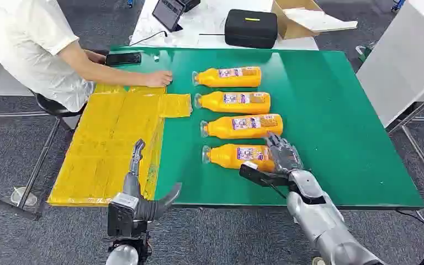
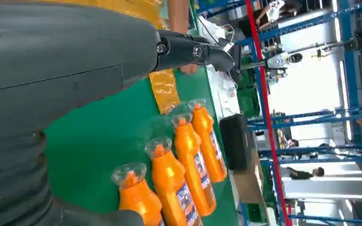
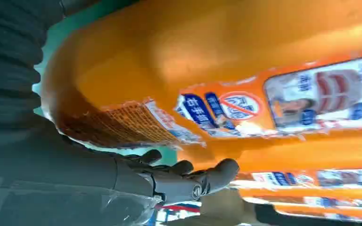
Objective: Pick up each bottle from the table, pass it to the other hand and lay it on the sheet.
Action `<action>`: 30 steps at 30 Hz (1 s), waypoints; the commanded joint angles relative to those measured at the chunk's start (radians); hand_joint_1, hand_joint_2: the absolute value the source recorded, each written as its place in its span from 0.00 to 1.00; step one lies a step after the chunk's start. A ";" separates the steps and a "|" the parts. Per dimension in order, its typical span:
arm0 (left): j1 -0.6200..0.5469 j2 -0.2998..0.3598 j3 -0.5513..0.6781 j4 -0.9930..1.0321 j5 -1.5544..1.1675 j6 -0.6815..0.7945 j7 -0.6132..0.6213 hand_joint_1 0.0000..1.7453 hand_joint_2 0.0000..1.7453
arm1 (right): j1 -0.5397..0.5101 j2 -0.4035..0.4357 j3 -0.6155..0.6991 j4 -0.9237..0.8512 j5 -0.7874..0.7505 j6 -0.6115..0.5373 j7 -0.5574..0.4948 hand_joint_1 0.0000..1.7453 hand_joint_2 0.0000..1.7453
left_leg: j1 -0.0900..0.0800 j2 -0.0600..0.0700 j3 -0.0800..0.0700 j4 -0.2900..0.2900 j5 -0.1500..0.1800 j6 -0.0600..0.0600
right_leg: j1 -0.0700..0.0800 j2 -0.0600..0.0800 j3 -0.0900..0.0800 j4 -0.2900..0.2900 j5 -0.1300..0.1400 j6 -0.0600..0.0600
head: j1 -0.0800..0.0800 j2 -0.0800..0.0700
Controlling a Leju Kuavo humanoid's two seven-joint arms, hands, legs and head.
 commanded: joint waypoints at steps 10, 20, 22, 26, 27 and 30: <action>-0.024 0.010 -0.010 0.037 -0.008 -0.004 0.009 0.00 1.00 | -0.026 -0.022 -0.005 0.155 -0.094 0.129 -0.054 1.00 1.00 | 0.001 -0.002 0.010 -0.002 -0.002 0.000 | 0.002 -0.003 0.011 -0.003 -0.002 -0.003 | 0.000 0.000; -0.033 0.014 -0.015 0.049 -0.001 -0.007 -0.003 0.00 1.00 | 0.017 -0.044 -0.021 0.139 -0.198 0.173 -0.137 1.00 1.00 | 0.001 -0.003 0.012 -0.002 -0.001 0.001 | 0.002 -0.004 0.012 -0.003 -0.002 -0.002 | 0.000 0.000; -0.033 0.014 -0.015 0.049 -0.001 -0.007 -0.003 0.00 1.00 | 0.017 -0.044 -0.021 0.139 -0.198 0.173 -0.137 1.00 1.00 | 0.001 -0.002 0.013 -0.001 -0.002 0.000 | 0.002 -0.003 0.012 -0.003 -0.001 -0.002 | 0.000 0.000; -0.045 0.015 -0.027 0.057 0.008 -0.018 -0.015 0.00 1.00 | 0.025 -0.038 -0.060 0.147 -0.287 0.214 -0.185 1.00 1.00 | 0.001 -0.003 0.016 -0.002 -0.002 0.001 | 0.002 -0.005 0.016 -0.004 -0.002 -0.003 | 0.000 0.000; -0.048 0.013 -0.029 0.059 0.022 -0.029 -0.017 0.00 1.00 | 0.036 -0.038 -0.075 0.139 -0.332 0.236 -0.230 1.00 1.00 | 0.001 -0.003 0.015 -0.002 -0.001 0.001 | 0.002 -0.005 0.016 -0.004 -0.001 -0.002 | 0.000 0.000; -0.047 0.018 -0.017 0.064 0.163 -0.150 0.005 0.00 1.00 | 0.118 -0.024 -0.117 0.005 -0.530 0.314 -0.384 1.00 1.00 | 0.002 -0.004 0.017 -0.002 -0.001 0.001 | 0.002 -0.005 0.017 -0.005 -0.002 -0.002 | 0.000 0.000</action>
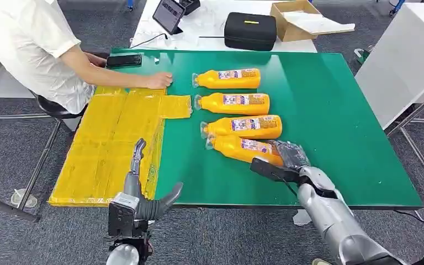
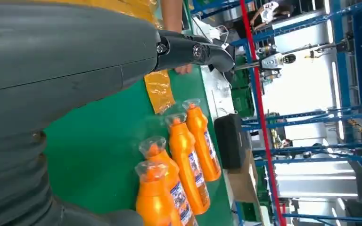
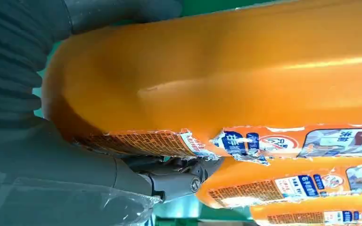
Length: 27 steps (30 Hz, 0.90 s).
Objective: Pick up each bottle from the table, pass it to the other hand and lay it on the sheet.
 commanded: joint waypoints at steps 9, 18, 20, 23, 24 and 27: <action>-0.017 0.051 -0.001 0.116 0.452 -0.390 0.161 0.00 1.00 | 0.296 0.145 -0.110 -0.441 -0.524 0.080 -0.326 1.00 1.00 | 0.001 0.004 0.003 -0.002 -0.005 -0.001 | 0.002 0.003 0.002 0.000 -0.001 -0.004 | 0.000 0.000; -0.036 0.047 -0.010 0.142 0.480 -0.409 0.155 0.00 1.00 | 0.274 0.192 -0.059 -0.372 -0.532 0.077 -0.342 1.00 1.00 | 0.001 0.001 -0.006 -0.001 -0.002 0.000 | 0.001 0.000 -0.004 0.000 -0.001 -0.002 | 0.000 0.000; -0.038 0.047 -0.013 0.140 0.478 -0.410 0.153 0.00 1.00 | 0.272 0.195 -0.055 -0.366 -0.531 0.076 -0.341 1.00 1.00 | 0.001 0.002 -0.006 -0.001 -0.002 0.000 | 0.000 0.001 -0.004 0.000 -0.001 -0.002 | 0.000 0.000; -0.054 0.041 -0.020 0.148 0.472 -0.418 0.148 0.00 1.00 | 0.244 0.220 -0.011 -0.294 -0.524 0.081 -0.343 1.00 1.00 | 0.000 0.003 -0.004 -0.001 -0.003 -0.001 | 0.001 0.001 -0.003 0.000 -0.002 -0.003 | 0.000 0.000; -0.062 0.036 -0.020 0.153 0.473 -0.424 0.148 0.00 1.00 | 0.228 0.234 0.011 -0.254 -0.511 0.074 -0.343 1.00 1.00 | 0.000 0.002 -0.005 -0.001 -0.002 0.000 | 0.001 0.000 -0.004 0.000 -0.001 -0.002 | 0.000 0.000; -0.083 0.028 -0.024 0.161 0.469 -0.428 0.144 0.00 1.00 | 0.191 0.266 0.064 -0.169 -0.471 0.037 -0.357 1.00 1.00 | 0.001 0.004 -0.006 -0.001 -0.002 0.000 | 0.001 0.003 -0.005 -0.001 0.000 -0.002 | 0.000 0.000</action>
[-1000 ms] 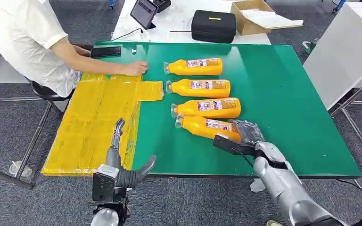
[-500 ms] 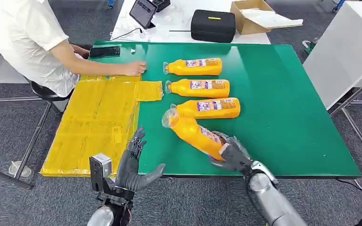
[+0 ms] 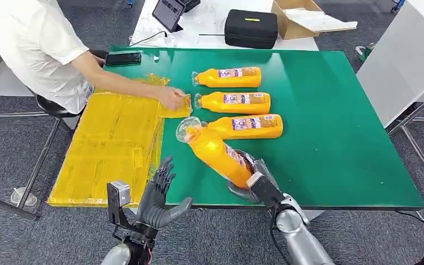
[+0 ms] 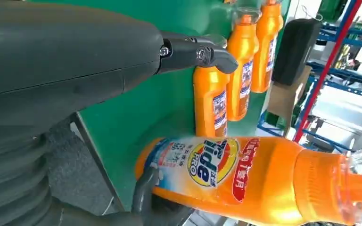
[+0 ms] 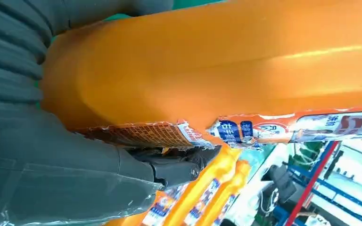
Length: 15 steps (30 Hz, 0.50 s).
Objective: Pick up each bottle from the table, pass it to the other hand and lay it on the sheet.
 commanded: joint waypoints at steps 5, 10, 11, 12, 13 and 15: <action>-0.120 -0.018 -0.009 0.115 -0.006 0.004 -0.017 0.00 1.00 | -0.123 0.108 0.189 0.282 0.072 -0.052 -0.039 1.00 1.00 | 0.001 0.003 0.005 -0.001 -0.001 0.000 | 0.001 0.001 0.004 -0.001 0.000 -0.002 | 0.000 0.000; -0.141 -0.033 0.008 0.135 0.036 -0.025 -0.040 0.00 1.00 | -0.114 0.107 0.240 0.258 0.077 -0.072 -0.092 1.00 1.00 | 0.001 0.001 0.003 -0.001 0.000 0.000 | 0.001 0.000 0.003 -0.001 -0.001 -0.002 | 0.000 0.000; -0.150 -0.034 0.010 0.142 0.039 -0.026 -0.040 0.00 1.00 | -0.115 0.105 0.244 0.256 0.076 -0.071 -0.093 1.00 1.00 | 0.000 0.001 0.002 -0.001 0.000 0.000 | 0.001 0.000 0.002 -0.001 0.000 -0.001 | 0.000 0.000; -0.159 -0.044 0.022 0.164 0.047 -0.007 -0.050 0.00 1.00 | -0.117 0.102 0.247 0.258 0.065 -0.063 -0.096 1.00 1.00 | 0.001 0.001 0.004 0.000 -0.001 0.000 | 0.001 0.000 0.004 -0.001 -0.001 -0.002 | 0.000 0.000; -0.161 -0.051 0.032 0.170 0.058 -0.001 -0.053 0.00 1.00 | -0.117 0.100 0.244 0.260 0.063 -0.066 -0.094 1.00 1.00 | 0.000 0.001 0.002 -0.001 0.000 0.000 | 0.001 0.000 0.002 -0.001 0.000 -0.001 | 0.000 0.000; -0.171 -0.057 0.046 0.201 0.121 -0.049 -0.029 0.00 1.00 | -0.125 0.098 0.241 0.279 0.059 -0.075 -0.089 1.00 1.00 | 0.000 0.000 0.002 -0.001 0.000 0.000 | 0.001 -0.001 0.002 -0.001 0.000 -0.002 | 0.000 0.000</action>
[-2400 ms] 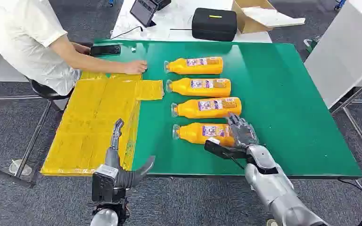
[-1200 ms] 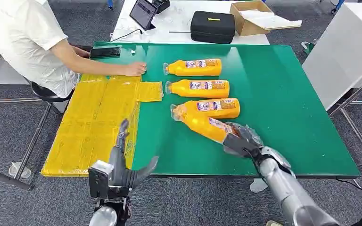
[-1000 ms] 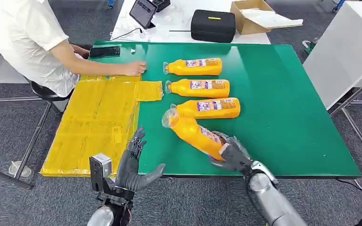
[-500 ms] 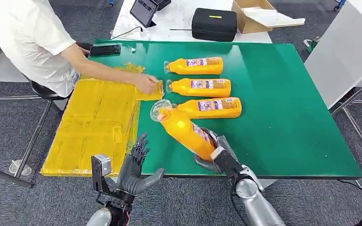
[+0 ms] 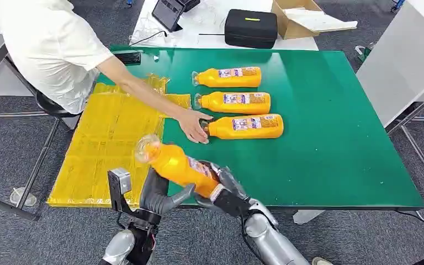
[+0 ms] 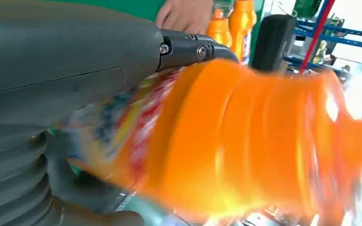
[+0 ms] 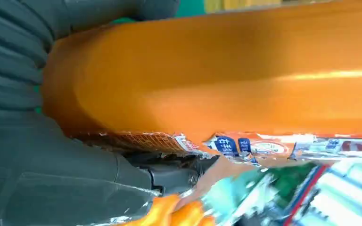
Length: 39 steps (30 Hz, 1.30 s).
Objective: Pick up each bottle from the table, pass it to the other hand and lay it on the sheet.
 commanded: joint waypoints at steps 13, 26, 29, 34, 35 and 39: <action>-0.093 -0.017 0.013 0.166 0.081 -0.074 -0.041 1.00 1.00 | -0.067 0.002 0.067 0.111 -0.042 0.015 -0.010 1.00 1.00 | 0.000 0.002 0.004 0.000 -0.002 0.000 | 0.001 0.000 0.004 -0.001 -0.001 -0.002 | 0.000 0.000; -0.022 -0.010 0.121 0.031 0.142 -0.044 -0.041 1.00 1.00 | -0.003 0.003 -0.017 0.069 -0.056 -0.116 0.018 0.00 0.00 | 0.001 0.001 0.002 0.000 -0.001 0.000 | 0.001 0.000 0.002 -0.001 -0.001 -0.001 | 0.000 0.000; 0.004 -0.006 0.172 -0.064 0.187 -0.023 -0.029 1.00 1.00 | 0.041 0.015 -0.085 0.013 -0.097 -0.170 -0.051 0.00 0.00 | 0.000 0.002 0.003 0.000 -0.002 0.000 | 0.001 0.000 0.003 -0.001 -0.001 -0.002 | 0.000 0.000; 0.018 -0.015 0.201 -0.118 0.172 0.034 -0.032 1.00 1.00 | 0.071 0.017 -0.127 -0.017 -0.099 -0.234 -0.063 0.00 0.00 | 0.001 0.001 0.004 0.000 -0.003 0.000 | 0.002 -0.001 0.004 0.000 -0.003 -0.002 | 0.000 0.000; 0.026 -0.015 0.213 -0.150 0.112 0.123 -0.043 1.00 1.00 | 0.093 0.034 -0.184 -0.039 -0.089 -0.361 -0.094 0.00 0.00 | 0.001 0.001 0.004 0.000 -0.002 0.000 | 0.001 0.000 0.004 0.000 -0.002 -0.002 | 0.000 0.000; 0.023 -0.002 0.214 -0.157 0.035 0.219 -0.043 1.00 1.00 | 0.122 0.035 -0.205 -0.115 -0.077 -0.464 -0.094 0.00 0.00 | 0.000 0.001 0.002 0.000 -0.001 0.000 | 0.001 0.000 0.002 0.000 -0.001 -0.002 | 0.000 0.000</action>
